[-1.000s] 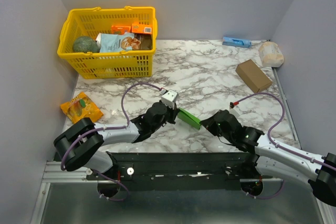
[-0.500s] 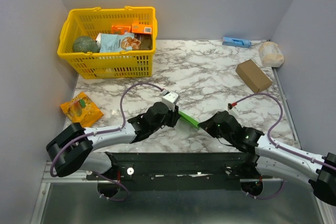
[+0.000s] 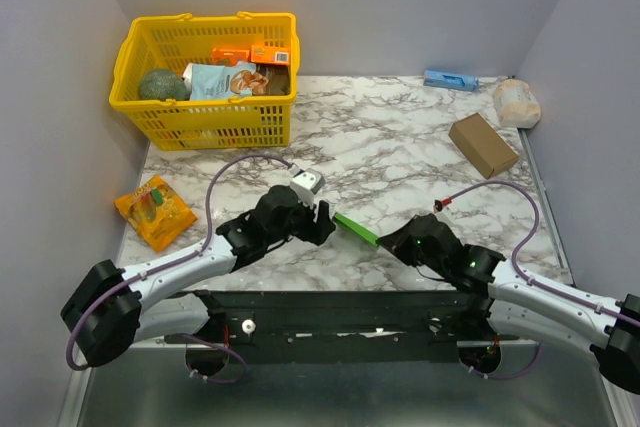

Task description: Fold the paper box

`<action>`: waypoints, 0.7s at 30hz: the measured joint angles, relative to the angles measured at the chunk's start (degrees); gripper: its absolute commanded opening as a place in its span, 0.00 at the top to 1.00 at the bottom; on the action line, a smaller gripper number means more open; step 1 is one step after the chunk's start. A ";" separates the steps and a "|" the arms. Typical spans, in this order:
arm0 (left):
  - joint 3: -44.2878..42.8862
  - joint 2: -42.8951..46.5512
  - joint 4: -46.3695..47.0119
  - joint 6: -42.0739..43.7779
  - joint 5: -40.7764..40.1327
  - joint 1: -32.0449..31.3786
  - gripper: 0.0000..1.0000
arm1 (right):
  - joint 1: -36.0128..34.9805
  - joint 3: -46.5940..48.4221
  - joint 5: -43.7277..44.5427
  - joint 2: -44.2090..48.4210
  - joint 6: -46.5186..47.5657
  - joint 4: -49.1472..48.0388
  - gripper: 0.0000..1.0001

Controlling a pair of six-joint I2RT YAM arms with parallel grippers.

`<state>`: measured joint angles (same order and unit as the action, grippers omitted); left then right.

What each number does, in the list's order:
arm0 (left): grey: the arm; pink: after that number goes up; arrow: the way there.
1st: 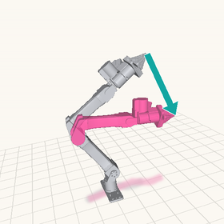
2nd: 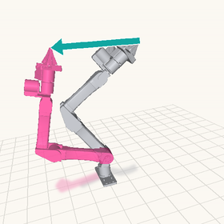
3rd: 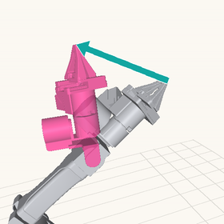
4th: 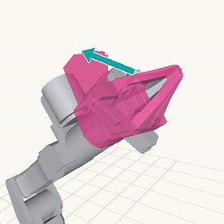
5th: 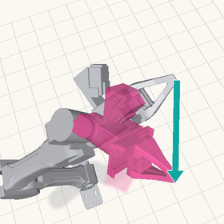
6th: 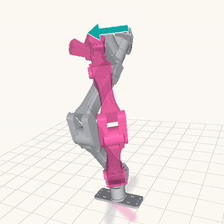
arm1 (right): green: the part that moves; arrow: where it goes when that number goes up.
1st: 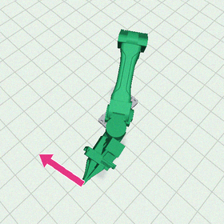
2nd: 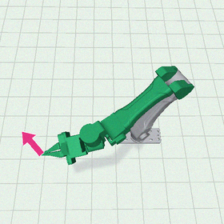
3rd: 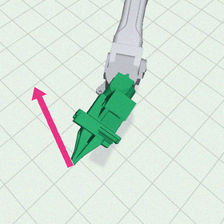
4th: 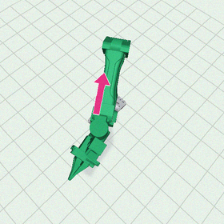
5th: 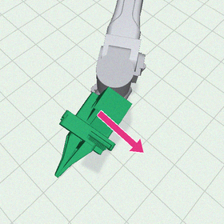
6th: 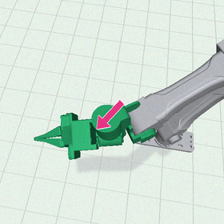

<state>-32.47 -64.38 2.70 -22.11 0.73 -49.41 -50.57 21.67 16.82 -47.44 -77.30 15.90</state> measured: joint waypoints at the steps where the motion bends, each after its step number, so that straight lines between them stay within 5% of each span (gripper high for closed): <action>1: -0.07 0.42 0.26 -1.07 1.38 1.40 0.23 | 0.00 -0.17 0.00 0.31 -0.15 0.04 0.77; 9: -3.32 -4.11 7.67 -8.04 9.94 8.11 0.20 | 0.00 -0.31 0.02 0.68 -0.66 0.26 0.77; 21: -3.56 -11.13 10.78 -12.57 15.52 8.85 0.24 | 0.00 -0.26 0.02 0.57 -0.76 0.26 0.77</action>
<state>-36.03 -75.50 13.47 -34.68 16.25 -40.56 -50.57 21.41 16.84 -46.87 -78.06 16.16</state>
